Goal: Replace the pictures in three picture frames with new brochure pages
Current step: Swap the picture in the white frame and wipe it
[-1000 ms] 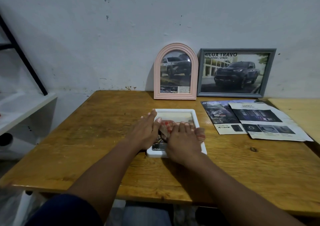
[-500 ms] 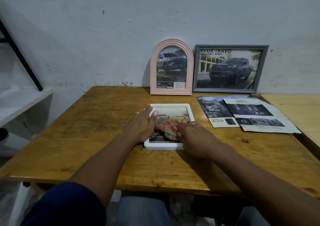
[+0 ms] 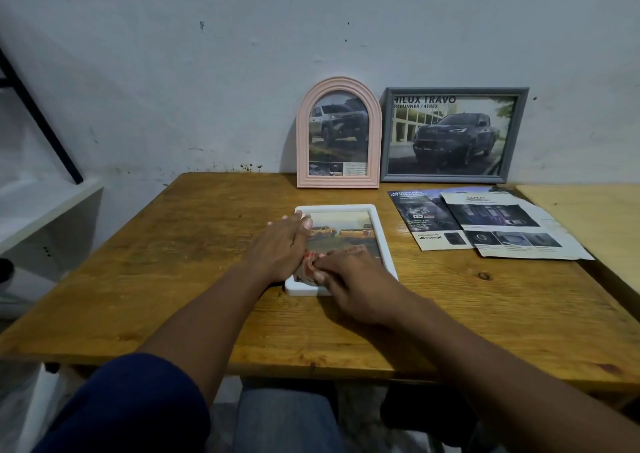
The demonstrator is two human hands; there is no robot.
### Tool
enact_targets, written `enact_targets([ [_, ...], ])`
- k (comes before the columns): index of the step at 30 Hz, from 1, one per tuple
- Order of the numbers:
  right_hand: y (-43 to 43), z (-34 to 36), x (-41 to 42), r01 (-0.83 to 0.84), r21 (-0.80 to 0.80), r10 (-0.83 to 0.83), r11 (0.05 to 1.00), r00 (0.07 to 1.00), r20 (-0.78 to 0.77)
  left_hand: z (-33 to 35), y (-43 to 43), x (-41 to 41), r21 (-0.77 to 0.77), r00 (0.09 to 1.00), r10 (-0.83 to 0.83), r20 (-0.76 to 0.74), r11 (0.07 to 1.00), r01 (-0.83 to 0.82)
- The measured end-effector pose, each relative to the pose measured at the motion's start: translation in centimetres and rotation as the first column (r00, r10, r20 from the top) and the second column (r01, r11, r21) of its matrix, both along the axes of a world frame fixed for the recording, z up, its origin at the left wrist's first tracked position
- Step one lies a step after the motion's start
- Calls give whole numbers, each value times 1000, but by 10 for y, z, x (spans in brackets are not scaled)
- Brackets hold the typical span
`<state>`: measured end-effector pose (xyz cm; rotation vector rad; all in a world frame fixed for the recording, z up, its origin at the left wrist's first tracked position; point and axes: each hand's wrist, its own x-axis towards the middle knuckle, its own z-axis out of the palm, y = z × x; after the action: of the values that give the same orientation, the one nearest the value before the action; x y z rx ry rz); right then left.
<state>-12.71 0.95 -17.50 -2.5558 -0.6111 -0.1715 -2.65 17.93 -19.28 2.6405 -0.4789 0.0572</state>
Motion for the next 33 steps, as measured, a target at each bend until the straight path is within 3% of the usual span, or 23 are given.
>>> enact_targets([
  [3,-31,9,-3,-66,-88,68,994,997,22,2,0,-2,2,1000,2,10,1000,-2],
  [6,-69,10,-14,-19,-201,24,979,999,24,1,0,-2,15,1000,2,15,1000,-2],
  [10,-84,2,-29,47,-224,-24,973,994,107,4,-1,-5,45,1000,-2,29,999,1],
  [11,-81,-2,-31,65,-156,-45,986,991,126,5,-2,-5,66,999,-9,37,998,7],
  [13,-78,0,-32,160,125,-175,979,978,113,6,-1,-3,103,999,-22,33,995,18],
  [15,-84,13,-19,352,398,-393,847,919,23,9,1,2,73,999,-23,-49,997,26],
  [18,-96,41,18,533,504,-530,680,832,-164,20,0,14,-82,983,9,-181,996,-24],
  [21,-91,56,64,564,440,-533,699,821,-204,23,-7,18,0,990,-33,-135,999,33],
  [23,-80,51,92,531,368,-496,763,847,-192,17,-11,12,66,987,-71,-147,994,81],
  [27,-65,6,125,355,-33,-354,934,913,-201,1,-15,0,103,989,-27,-148,994,42],
  [29,-65,-9,126,315,-152,-339,937,926,-169,-1,-16,1,124,995,-16,-97,992,28],
  [33,-68,-13,94,341,-172,-369,924,912,-177,-1,-19,4,198,999,0,-37,980,7],
])
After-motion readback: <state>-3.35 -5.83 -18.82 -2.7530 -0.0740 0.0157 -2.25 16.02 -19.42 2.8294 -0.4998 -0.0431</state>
